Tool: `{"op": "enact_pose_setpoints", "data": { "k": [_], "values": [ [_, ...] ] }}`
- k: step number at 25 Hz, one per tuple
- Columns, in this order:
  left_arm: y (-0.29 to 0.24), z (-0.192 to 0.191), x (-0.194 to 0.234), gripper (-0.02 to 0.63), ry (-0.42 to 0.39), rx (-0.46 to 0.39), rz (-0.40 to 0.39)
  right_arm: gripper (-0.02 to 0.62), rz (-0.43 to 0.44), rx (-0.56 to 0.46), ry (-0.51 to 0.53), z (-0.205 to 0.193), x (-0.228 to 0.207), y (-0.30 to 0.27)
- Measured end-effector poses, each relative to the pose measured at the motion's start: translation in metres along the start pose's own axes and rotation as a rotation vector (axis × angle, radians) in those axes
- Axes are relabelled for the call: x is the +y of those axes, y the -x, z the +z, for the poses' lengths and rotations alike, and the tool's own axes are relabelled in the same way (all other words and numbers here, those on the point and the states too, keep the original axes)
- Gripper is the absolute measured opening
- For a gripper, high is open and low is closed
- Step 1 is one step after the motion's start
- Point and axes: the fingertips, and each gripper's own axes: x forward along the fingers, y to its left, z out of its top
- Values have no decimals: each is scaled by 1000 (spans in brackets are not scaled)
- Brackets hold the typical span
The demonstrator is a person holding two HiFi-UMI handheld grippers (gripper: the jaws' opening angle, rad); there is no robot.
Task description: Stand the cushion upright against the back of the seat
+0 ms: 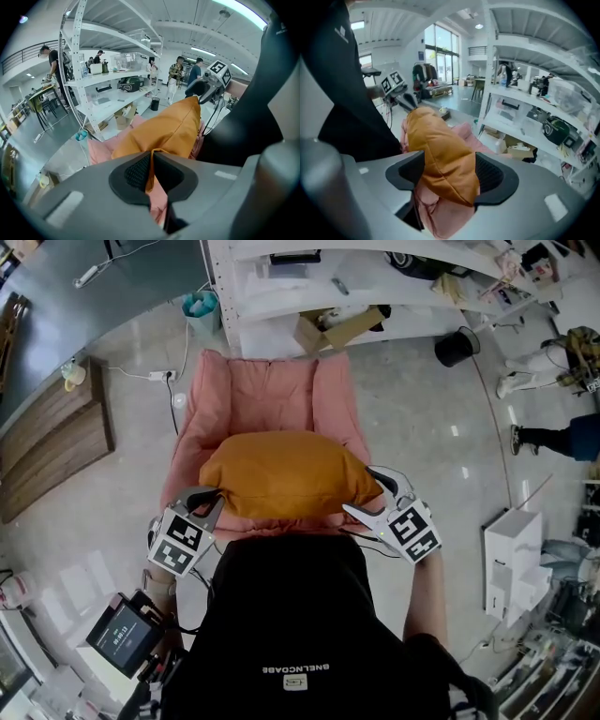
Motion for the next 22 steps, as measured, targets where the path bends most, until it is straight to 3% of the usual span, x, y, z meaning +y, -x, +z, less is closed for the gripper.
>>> {"op": "enact_pose_setpoints", "data": {
  "k": [4,9,22],
  "values": [
    [-6,-3,1,32,-1,23,6,312,-8,160,117,-21,9,-32],
    [-18,-14,6,32,-13,85,35,281,-2,185,107,-28,13,-53],
    [-58,-46,-9,31,4,172,-18,250,11,233,43,-62,30,-85]
  ]
}}
